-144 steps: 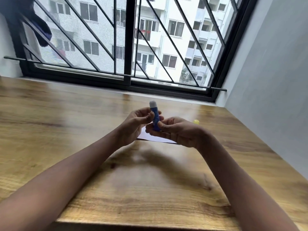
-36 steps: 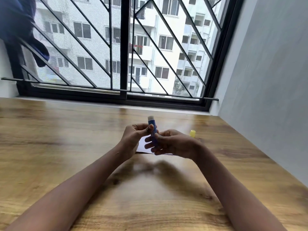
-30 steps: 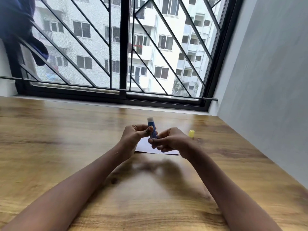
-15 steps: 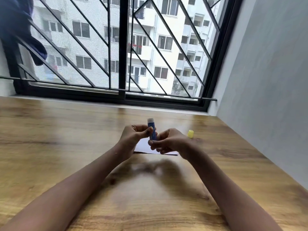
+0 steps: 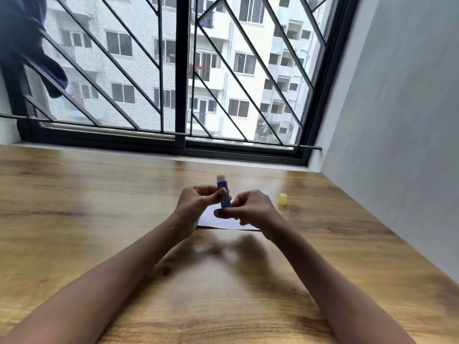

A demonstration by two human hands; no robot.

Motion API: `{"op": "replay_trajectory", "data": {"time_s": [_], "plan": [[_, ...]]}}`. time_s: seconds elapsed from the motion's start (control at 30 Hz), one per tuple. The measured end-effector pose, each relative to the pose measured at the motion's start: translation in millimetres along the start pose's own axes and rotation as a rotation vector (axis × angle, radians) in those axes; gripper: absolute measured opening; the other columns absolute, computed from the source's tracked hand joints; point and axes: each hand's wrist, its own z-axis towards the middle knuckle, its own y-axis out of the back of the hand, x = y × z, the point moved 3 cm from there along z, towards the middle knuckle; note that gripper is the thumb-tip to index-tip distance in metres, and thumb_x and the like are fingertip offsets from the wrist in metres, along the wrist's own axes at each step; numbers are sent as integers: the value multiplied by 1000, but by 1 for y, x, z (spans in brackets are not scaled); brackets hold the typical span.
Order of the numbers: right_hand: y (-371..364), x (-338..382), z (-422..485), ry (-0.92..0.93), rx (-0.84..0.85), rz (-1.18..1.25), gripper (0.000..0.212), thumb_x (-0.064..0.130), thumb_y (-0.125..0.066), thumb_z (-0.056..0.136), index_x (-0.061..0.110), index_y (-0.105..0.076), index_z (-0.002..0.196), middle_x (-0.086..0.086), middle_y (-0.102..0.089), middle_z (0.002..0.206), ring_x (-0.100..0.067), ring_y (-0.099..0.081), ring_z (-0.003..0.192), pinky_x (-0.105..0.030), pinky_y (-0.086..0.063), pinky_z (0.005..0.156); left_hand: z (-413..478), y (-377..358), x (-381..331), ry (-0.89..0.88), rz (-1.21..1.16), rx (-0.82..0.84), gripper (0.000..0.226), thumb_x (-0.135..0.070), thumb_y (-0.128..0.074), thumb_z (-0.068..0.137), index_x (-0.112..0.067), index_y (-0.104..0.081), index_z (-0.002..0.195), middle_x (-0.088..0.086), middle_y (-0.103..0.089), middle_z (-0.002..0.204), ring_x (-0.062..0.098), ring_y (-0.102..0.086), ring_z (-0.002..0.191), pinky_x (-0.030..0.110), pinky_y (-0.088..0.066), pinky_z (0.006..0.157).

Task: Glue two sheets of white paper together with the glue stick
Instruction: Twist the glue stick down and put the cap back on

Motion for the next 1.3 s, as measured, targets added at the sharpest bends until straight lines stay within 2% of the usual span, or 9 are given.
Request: {"op": "replay_trajectory", "data": {"time_s": [0.17,0.33,0.47,0.6,0.7,0.8,0.97,1.1,1.3], "plan": [[9,3,0,8,175,-108,27,34,-80,71,14,-63,74,-1,-65,67,-10,-60,58,-21,-51,53,1,2,0,22,-12,-29,27,-26,-70,61,-4,-70,78,1,-73,71,12,-65,77,21,-44,79],[74,-26,27,91,-438,-424,18,19,-67,83,11,-68,99,-11,-71,105,-23,-64,92,-27,-45,79,-1,0,-1,11,41,-20,32,-30,-73,59,-5,-72,79,5,-73,75,15,-67,77,18,-47,75],[88,-69,46,-116,-372,-590,39,8,-54,88,18,-55,125,-15,-63,123,-34,-52,119,-36,-44,96,-6,-4,-3,-41,171,2,22,-22,-78,63,-8,-73,80,4,-74,75,13,-68,72,19,-53,73],[84,-77,44,-116,-302,-566,35,8,-54,88,16,-61,121,-12,-64,123,-28,-56,115,-35,-45,97,-7,-3,-4,-60,214,-13,12,-17,-80,65,-14,-74,75,0,-74,71,12,-66,70,18,-53,71],[85,-74,42,-77,-394,-553,27,6,-59,86,15,-68,109,-9,-69,109,-24,-63,101,-31,-48,88,-8,-2,-4,-61,232,-14,11,-16,-80,66,-13,-74,75,0,-74,72,11,-66,71,19,-53,72],[83,-62,43,-5,-428,-347,23,9,-63,86,12,-70,108,-8,-68,91,-20,-64,87,-31,-51,84,-8,-2,-5,-61,248,-5,15,-19,-81,63,-14,-74,75,3,-74,75,13,-67,73,24,-53,75],[50,-18,30,74,-80,510,26,8,-54,92,-1,-61,115,-13,-65,91,-23,-63,80,-29,-58,75,-11,-5,-8,-79,239,18,22,-28,-80,54,-17,-74,72,-3,-73,69,10,-66,68,18,-52,68],[30,2,19,123,73,601,28,7,-52,92,-2,-58,118,-11,-65,89,-22,-65,77,-28,-60,71,-11,-4,-10,-93,249,30,22,-30,-79,55,-20,-74,74,-2,-74,72,12,-68,71,20,-54,69],[27,6,16,168,86,523,25,8,-55,91,-1,-59,114,-11,-66,88,-18,-69,73,-28,-59,71,-10,-5,-10,-88,267,29,14,-13,-80,65,-11,-73,77,-5,-72,65,6,-64,62,15,-50,62]]}}
